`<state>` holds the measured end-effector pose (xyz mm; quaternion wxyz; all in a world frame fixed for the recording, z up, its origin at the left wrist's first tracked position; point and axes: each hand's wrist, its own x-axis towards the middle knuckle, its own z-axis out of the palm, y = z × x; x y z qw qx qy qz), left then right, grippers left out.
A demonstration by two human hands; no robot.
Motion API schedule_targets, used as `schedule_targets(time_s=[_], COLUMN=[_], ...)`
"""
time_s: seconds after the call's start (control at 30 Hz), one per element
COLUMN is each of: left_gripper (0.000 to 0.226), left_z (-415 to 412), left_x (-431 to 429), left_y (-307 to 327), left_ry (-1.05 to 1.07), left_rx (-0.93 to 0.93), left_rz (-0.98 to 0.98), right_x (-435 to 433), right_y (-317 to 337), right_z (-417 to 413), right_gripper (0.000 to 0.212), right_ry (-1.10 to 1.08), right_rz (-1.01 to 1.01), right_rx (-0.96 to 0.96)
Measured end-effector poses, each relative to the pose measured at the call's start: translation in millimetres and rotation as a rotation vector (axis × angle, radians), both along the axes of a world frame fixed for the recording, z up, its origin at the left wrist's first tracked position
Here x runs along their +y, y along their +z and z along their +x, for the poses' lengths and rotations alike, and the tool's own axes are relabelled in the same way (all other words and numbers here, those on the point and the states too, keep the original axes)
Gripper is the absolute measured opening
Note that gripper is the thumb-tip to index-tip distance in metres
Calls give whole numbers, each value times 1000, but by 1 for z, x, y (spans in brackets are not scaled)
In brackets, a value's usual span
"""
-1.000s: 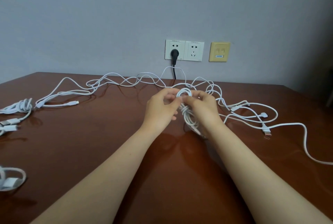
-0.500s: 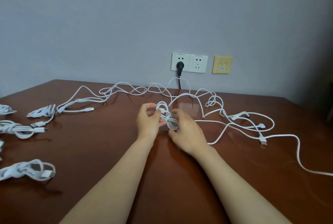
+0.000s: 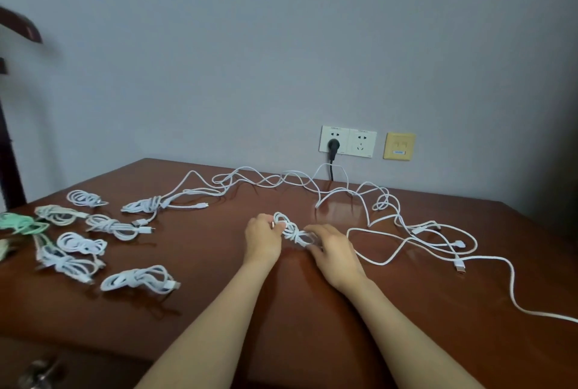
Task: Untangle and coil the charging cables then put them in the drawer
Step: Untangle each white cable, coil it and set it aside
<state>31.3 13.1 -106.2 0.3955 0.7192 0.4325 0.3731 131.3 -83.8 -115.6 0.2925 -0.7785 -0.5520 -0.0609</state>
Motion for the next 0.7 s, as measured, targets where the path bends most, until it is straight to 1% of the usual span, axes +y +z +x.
schedule_targets(time_s=[0.07,0.1,0.17,0.2,0.23,0.27,0.43,0.47,0.6,0.7], left_gripper=[13,14,12,27,37,39,17,15,20,26], left_z=[-17,-24,-40,-48,-57,-67,-114,-123,-153,-166], left_x=[3,5,14,19,24,27,40,45,61,66], left_y=[15,23,35,39,43,46,61,62,63,58], left_ry=[-21,-21,-17,-13,-13,-8,36,51,103,129], left_rx=[75,100,104,113,131,143,215,246,428,617], left_rz=[30,34,28,22,21,30,53,55,75,153], right_x=[4,6,13,17,22,26,47,51,67,77], right_y=[3,6,12,16,20,23,34,34,30,25], right_z=[-14,-21,-35,-41,-47,-54,-90,-97,-122,-137], right_gripper=[33,32,29,28,28,27,25,25,22,19], right_ry=[-3,-5,1,12,23,35,109,122,172,205], right_rz=[60,81,108,117,125,130,118,115,94,80], right_rx=[88,116,132,129,126,127,167,191,327,419])
